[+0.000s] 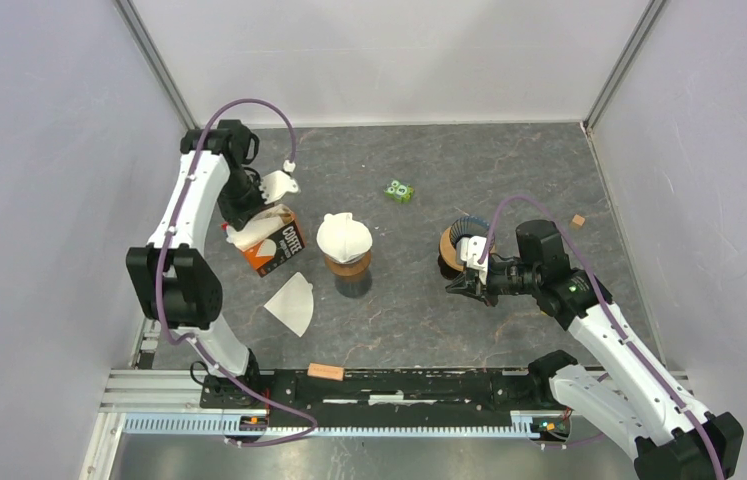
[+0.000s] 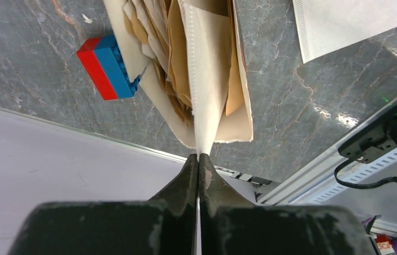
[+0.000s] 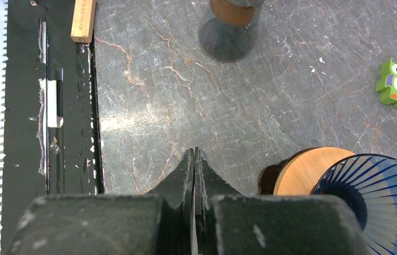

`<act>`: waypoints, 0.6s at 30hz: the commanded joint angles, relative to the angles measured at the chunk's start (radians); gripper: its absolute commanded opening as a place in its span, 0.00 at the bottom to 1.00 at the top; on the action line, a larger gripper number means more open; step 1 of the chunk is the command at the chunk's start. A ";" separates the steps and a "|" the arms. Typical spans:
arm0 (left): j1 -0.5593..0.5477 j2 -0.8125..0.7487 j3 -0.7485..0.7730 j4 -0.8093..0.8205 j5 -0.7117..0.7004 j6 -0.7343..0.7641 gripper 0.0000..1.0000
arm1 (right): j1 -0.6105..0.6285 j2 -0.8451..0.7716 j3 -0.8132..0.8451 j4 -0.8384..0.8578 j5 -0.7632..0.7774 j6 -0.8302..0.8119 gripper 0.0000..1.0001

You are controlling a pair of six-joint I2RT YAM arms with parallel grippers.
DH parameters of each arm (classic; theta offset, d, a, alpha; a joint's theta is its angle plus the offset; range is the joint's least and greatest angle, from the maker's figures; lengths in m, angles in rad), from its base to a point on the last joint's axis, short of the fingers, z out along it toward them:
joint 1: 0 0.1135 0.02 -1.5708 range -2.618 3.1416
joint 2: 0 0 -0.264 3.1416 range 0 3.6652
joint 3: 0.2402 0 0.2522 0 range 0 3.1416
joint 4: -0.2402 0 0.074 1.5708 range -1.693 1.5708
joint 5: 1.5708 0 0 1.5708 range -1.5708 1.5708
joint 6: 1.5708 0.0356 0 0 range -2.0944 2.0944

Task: Place the coffee filter in the dripper
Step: Pick up the coffee filter from the coffee filter holder.

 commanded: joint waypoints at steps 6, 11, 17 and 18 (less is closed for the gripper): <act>-0.001 -0.057 0.294 -0.237 0.068 0.037 0.02 | -0.005 0.024 0.048 -0.004 -0.027 -0.005 0.02; -0.024 -0.172 0.299 -0.238 0.114 0.077 0.02 | 0.004 0.092 0.171 -0.067 -0.036 -0.045 0.03; -0.037 -0.307 0.382 -0.178 0.407 0.034 0.02 | 0.051 0.230 0.423 -0.083 -0.013 -0.058 0.14; -0.039 -0.322 0.396 -0.161 0.468 0.013 0.02 | 0.067 0.252 0.455 -0.071 -0.005 -0.048 0.22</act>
